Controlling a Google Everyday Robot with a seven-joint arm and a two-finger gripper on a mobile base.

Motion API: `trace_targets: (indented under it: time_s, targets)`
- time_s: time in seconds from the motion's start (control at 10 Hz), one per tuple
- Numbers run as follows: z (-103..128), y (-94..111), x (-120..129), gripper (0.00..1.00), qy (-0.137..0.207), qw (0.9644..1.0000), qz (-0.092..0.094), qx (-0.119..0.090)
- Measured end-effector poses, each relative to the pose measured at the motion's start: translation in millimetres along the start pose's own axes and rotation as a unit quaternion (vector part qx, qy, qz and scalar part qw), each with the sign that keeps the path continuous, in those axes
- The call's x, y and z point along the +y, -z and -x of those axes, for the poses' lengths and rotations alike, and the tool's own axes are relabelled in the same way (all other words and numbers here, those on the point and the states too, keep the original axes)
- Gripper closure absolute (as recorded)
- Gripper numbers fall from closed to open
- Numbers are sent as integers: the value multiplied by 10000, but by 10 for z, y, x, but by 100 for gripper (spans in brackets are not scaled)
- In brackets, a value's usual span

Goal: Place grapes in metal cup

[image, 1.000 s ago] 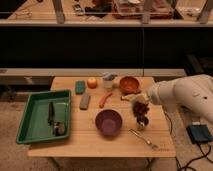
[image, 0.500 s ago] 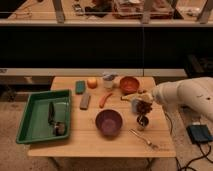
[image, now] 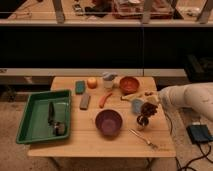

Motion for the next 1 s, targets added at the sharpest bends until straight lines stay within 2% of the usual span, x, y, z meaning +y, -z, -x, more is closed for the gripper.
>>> trace_targets:
  time_s: [0.5,1.0]
  targets:
    - [118,-4,60,100,-137,9998,85,-89]
    - [234,-52,55,100,-219,9996,52,-174]
